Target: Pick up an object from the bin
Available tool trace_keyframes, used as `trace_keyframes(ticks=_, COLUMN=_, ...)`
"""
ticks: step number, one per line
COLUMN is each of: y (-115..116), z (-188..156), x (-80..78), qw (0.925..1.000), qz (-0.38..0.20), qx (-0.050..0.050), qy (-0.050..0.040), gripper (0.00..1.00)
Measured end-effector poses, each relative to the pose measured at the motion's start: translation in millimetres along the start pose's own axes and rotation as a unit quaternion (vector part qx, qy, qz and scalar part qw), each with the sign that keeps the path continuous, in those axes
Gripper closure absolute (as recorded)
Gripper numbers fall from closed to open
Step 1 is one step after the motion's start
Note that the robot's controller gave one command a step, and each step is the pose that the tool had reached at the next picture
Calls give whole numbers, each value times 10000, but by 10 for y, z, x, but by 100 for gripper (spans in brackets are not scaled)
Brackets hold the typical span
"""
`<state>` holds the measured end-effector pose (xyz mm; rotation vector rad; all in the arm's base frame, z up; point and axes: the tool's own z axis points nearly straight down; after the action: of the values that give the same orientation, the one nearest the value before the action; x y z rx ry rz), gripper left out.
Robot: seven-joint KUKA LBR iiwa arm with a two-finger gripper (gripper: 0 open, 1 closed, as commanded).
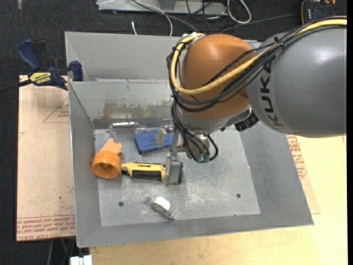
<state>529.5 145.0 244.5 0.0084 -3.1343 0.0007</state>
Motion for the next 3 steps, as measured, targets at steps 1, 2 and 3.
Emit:
trace_keyframes(ticks=1, y=-12, z=-47, x=-16, qw=10000, qz=29, qx=-8, qy=-42, gripper=0)
trace_keyframes(ticks=2, y=-367, z=1340, x=31, qw=9961, qz=880, qx=-27, qy=-66, gripper=0)
trace_keyframes(ticks=3, y=-358, z=944, x=116, qw=9910, qz=1339, qx=-37, qy=-80, gripper=0)
